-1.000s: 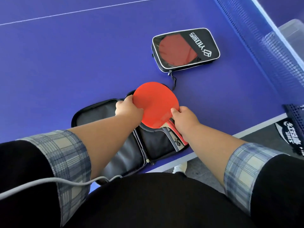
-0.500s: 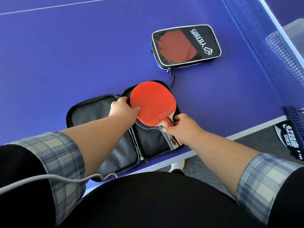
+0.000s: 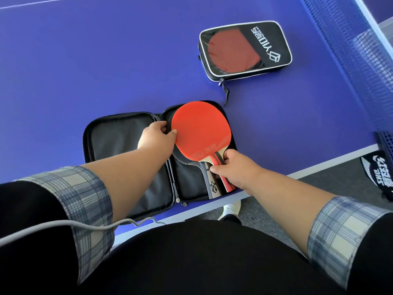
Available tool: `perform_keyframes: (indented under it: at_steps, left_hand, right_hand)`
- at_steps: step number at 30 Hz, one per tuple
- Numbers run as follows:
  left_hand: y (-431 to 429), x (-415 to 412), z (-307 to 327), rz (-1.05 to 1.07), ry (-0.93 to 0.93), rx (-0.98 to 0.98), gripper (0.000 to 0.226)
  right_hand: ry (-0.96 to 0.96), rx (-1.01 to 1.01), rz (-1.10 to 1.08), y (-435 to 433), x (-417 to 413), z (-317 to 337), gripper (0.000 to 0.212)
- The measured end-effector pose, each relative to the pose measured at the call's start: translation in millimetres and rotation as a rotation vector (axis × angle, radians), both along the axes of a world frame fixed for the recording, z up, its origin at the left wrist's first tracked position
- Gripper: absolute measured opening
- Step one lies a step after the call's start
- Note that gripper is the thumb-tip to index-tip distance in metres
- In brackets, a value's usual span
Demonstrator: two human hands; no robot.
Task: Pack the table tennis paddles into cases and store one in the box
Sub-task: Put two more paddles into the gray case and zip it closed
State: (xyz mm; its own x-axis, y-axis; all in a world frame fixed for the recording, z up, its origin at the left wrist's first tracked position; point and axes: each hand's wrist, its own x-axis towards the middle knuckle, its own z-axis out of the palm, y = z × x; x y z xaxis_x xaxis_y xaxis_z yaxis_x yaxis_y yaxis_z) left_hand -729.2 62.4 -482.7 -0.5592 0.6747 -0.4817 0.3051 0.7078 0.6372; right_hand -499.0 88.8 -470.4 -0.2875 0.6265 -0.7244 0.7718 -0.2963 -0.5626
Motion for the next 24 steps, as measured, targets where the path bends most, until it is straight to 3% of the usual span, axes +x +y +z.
perform_keyframes:
  at_steps: [4, 12, 16, 19, 24]
  left_hand:
    - [-3.0, 3.8, -1.2, -0.008, 0.007, 0.009, 0.055]
    - [-10.0, 11.7, 4.3, 0.05, -0.005, 0.068, 0.036]
    - [-5.2, 12.0, 5.8, 0.075, -0.037, 0.051, 0.057]
    - [-2.1, 11.7, 6.6, 0.037, -0.052, 0.01, 0.062]
    - [-1.7, 12.7, 7.0, -0.011, -0.05, -0.005, 0.058]
  right_hand:
    - [-0.009, 0.118, 0.018, -9.1, 1.1, -1.1, 0.021]
    - [-0.049, 0.246, 0.116, -15.9, 1.2, 3.2, 0.032]
    - [-0.145, 0.305, 0.247, -16.2, -5.4, 9.1, 0.026]
    - [-0.223, 0.355, 0.23, -18.7, -12.1, 10.6, 0.021]
    - [-0.09, 0.382, 0.038, -21.1, -7.8, 8.5, 0.049]
